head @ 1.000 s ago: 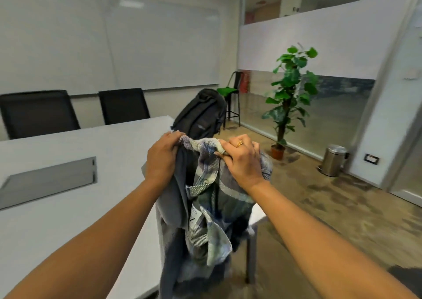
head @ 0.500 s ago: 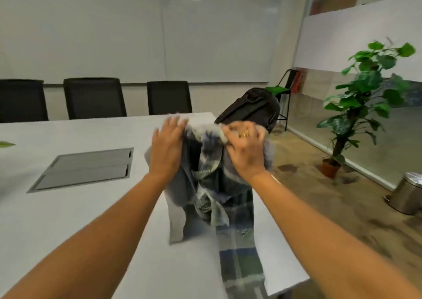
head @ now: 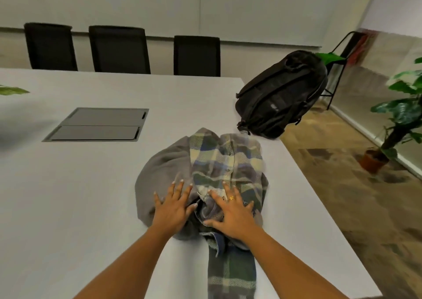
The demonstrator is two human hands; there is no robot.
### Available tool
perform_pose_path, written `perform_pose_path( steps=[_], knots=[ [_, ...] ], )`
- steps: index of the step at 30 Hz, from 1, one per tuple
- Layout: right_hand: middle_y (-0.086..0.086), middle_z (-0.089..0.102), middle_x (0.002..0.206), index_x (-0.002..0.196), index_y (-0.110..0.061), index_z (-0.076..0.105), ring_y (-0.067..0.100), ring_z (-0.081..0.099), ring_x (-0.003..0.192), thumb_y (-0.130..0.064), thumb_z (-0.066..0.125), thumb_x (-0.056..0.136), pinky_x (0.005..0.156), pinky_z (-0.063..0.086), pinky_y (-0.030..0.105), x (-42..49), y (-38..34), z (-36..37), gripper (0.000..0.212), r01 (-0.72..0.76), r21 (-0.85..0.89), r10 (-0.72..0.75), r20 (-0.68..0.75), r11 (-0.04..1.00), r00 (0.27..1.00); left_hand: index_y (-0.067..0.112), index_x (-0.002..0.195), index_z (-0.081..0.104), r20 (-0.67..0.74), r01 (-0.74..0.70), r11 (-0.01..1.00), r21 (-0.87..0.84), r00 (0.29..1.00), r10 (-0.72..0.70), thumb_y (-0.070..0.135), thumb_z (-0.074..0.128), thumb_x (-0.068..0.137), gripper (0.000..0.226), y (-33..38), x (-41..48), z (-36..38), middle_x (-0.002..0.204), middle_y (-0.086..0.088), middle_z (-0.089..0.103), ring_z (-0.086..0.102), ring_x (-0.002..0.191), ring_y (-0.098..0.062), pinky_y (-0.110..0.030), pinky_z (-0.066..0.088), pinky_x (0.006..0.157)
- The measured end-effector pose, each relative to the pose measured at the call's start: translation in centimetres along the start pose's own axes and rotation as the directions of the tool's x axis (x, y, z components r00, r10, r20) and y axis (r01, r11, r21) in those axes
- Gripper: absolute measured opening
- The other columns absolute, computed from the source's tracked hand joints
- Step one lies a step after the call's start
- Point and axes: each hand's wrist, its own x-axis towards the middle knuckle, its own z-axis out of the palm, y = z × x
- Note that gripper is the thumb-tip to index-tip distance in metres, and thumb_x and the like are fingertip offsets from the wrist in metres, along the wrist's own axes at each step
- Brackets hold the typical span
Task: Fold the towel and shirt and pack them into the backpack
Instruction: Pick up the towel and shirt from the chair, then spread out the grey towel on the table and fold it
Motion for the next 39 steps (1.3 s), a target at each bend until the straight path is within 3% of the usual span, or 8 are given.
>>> perform_pose_path(
  steps=[6,12,17,27,30,33,37,39],
  knots=[
    [0.002,-0.021,0.155,0.142,-0.047,-0.015,0.036,-0.012,0.143,-0.063,0.067,0.070,0.098,0.012,0.077,2.1,0.2,2.5,0.110,-0.028,-0.099,0.036,0.088,0.995,0.995,0.033,0.147,-0.009,0.068,0.079,0.996,-0.039,0.995,-0.076,0.073,-0.018,0.055,0.101,-0.6,1.8,1.2,0.156,0.003,-0.017,-0.012,0.144,-0.021,-0.063,-0.001,0.109],
    [0.001,-0.015,0.157,0.144,-0.048,-0.003,0.035,-0.001,0.143,-0.020,0.057,0.091,0.102,0.022,0.071,4.1,0.9,1.6,0.085,-0.075,-0.115,0.086,0.096,0.991,0.992,0.031,0.147,-0.011,0.173,0.122,0.992,0.004,0.977,-0.121,0.075,0.000,0.075,0.085,-2.5,2.4,2.8,0.157,0.003,-0.014,-0.012,0.144,-0.022,-0.063,0.002,0.109],
    [-0.001,-0.009,0.158,0.144,-0.050,0.002,0.034,0.003,0.143,-0.010,0.052,0.093,0.101,0.023,0.071,5.9,3.9,0.3,0.082,-0.112,-0.173,0.120,0.040,0.979,0.992,0.032,0.148,-0.011,0.255,0.163,0.986,0.036,0.952,-0.167,0.051,0.016,0.098,0.059,-4.5,3.0,4.1,0.156,0.005,-0.016,-0.014,0.144,-0.021,-0.065,0.003,0.108],
    [0.009,0.004,0.157,0.145,-0.043,-0.009,0.033,0.003,0.144,-0.032,0.058,0.091,0.106,0.020,0.064,5.5,5.1,0.4,0.087,-0.269,-0.237,0.249,-0.113,0.933,0.962,0.032,0.148,-0.010,0.263,0.163,0.986,0.036,0.950,-0.167,0.043,0.013,0.100,0.054,-5.7,3.6,5.4,0.156,0.005,-0.015,-0.011,0.144,-0.021,-0.062,0.005,0.110],
    [0.016,0.039,0.144,0.145,-0.030,0.021,0.036,0.035,0.133,-0.039,0.079,0.068,0.091,0.041,0.064,3.4,4.3,2.1,0.097,-0.351,-0.128,0.288,-0.353,0.928,0.890,0.032,0.148,-0.010,0.256,0.148,0.988,0.033,0.955,-0.151,0.044,0.013,0.100,0.055,-5.9,3.2,5.4,0.156,0.006,-0.015,-0.010,0.144,-0.021,-0.061,0.007,0.110],
    [0.016,0.054,0.128,0.124,-0.022,0.044,0.033,0.043,0.119,-0.061,0.062,0.071,0.074,0.049,0.053,1.0,3.7,4.6,0.068,-0.413,-0.039,0.340,-0.500,0.910,0.797,0.031,0.148,-0.009,0.254,0.139,0.990,0.021,0.957,-0.139,0.045,0.014,0.100,0.055,-6.0,3.0,5.3,0.157,0.005,-0.014,-0.009,0.145,-0.022,-0.061,0.007,0.110],
    [0.022,0.061,0.111,0.111,-0.010,0.061,0.039,0.061,0.092,-0.066,0.073,0.058,0.055,0.051,0.047,-1.9,3.3,7.5,0.078,-0.559,0.005,0.535,-0.294,0.829,0.792,0.030,0.148,-0.008,0.246,0.130,0.992,-0.006,0.961,-0.125,0.044,0.014,0.100,0.055,-6.0,2.8,5.4,0.157,0.004,-0.013,-0.009,0.145,-0.022,-0.061,0.006,0.110],
    [0.020,0.059,0.111,0.113,-0.008,0.059,0.038,0.059,0.094,-0.057,0.075,0.065,0.061,0.051,0.048,-2.4,3.1,7.8,0.071,-0.604,0.019,0.591,-0.236,0.797,0.772,0.029,0.148,-0.007,0.249,0.121,0.993,-0.005,0.961,-0.116,0.044,0.013,0.100,0.054,-6.0,2.7,5.4,0.157,0.003,-0.012,-0.009,0.145,-0.023,-0.061,0.006,0.110]
  ],
)
